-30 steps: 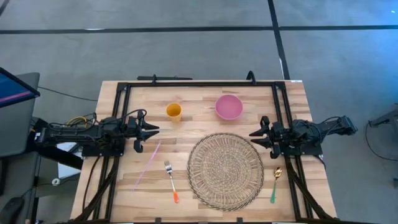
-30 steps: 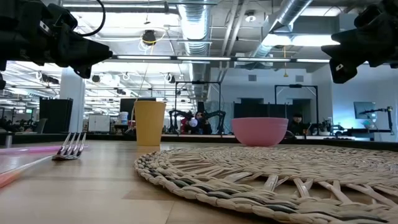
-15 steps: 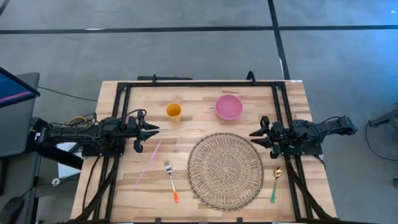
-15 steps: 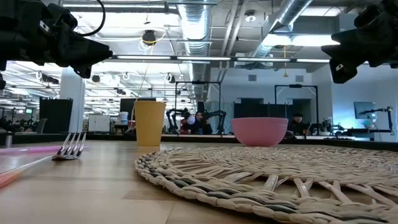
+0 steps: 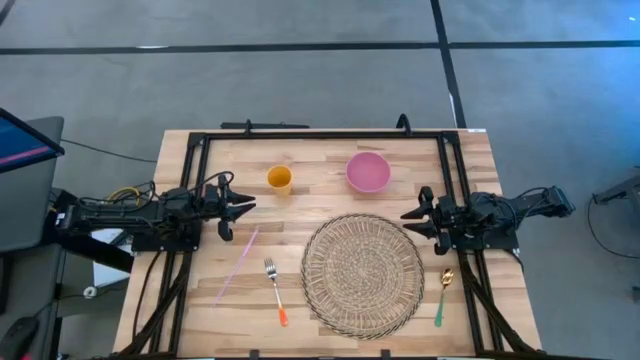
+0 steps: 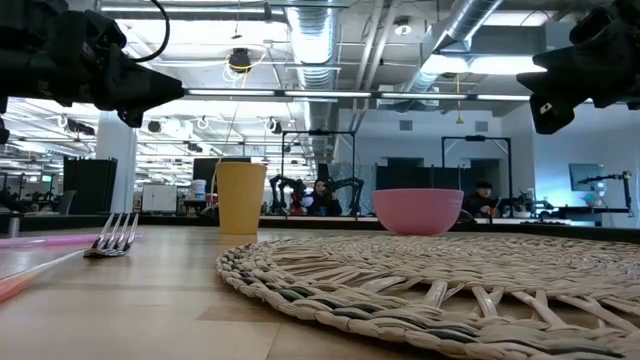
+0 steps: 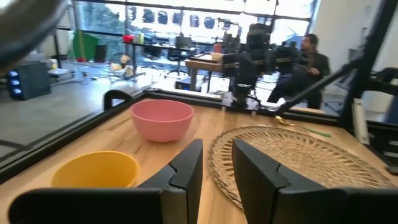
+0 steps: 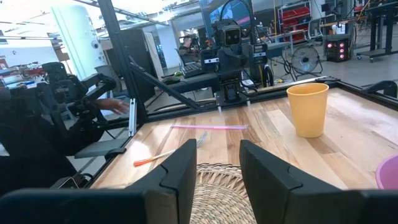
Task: Pick & Place Utensil
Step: Put the pink bowl on the brown table mat
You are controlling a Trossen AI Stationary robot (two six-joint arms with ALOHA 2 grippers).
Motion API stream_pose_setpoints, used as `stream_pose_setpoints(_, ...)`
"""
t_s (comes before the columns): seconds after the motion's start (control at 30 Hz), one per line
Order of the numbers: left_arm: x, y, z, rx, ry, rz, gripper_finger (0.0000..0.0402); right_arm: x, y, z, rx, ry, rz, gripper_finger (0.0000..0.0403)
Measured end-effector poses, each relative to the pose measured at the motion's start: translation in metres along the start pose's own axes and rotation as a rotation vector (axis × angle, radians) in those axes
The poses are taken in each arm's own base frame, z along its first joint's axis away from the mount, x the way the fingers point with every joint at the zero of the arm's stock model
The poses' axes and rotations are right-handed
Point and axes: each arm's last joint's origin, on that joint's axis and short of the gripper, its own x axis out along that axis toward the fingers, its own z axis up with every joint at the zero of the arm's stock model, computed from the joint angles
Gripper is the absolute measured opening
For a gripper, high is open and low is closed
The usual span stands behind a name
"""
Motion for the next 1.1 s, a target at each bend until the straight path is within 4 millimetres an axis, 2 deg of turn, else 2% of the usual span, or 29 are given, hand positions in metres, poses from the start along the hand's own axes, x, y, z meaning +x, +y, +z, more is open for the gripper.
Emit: stream_pose_setpoints(1.1,0.0,0.0007,0.0,0.0,-0.002,0.026,0.0088,0.0,0.0,0.0,0.0,0.0,0.0,0.0116)
